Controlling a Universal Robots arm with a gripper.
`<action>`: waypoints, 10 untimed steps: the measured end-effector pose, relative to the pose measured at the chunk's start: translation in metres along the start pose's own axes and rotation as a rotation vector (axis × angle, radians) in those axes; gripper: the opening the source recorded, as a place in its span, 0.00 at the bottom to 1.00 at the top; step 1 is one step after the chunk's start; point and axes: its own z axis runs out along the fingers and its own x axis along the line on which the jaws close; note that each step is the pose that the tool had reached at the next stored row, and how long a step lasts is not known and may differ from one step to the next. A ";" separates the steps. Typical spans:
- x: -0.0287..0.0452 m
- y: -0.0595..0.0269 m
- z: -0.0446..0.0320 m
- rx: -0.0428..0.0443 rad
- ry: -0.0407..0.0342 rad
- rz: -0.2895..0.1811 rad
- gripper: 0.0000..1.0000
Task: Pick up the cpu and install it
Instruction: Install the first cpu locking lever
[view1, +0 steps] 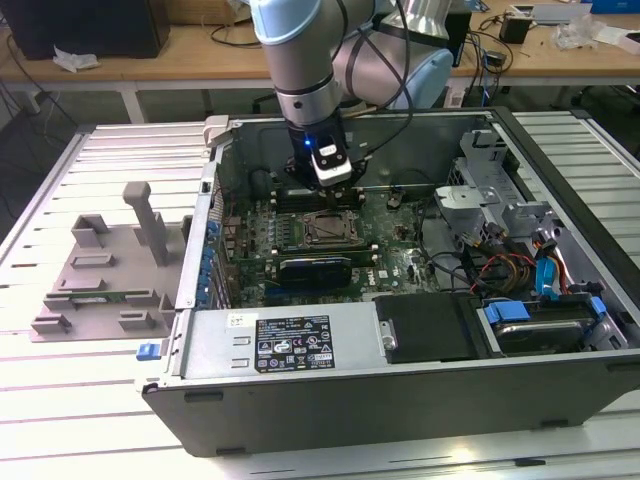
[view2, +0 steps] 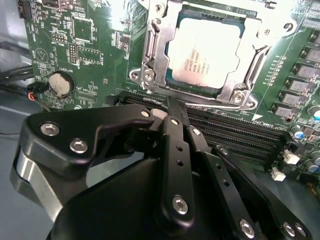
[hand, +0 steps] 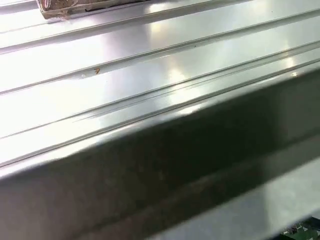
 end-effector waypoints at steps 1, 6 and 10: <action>0.0003 -0.0001 -0.0001 0.0006 -0.0005 0.003 0.11; 0.0030 0.0010 -0.0001 0.0027 -0.0029 0.016 0.11; 0.0037 0.0018 0.0019 0.0040 -0.0043 0.025 0.11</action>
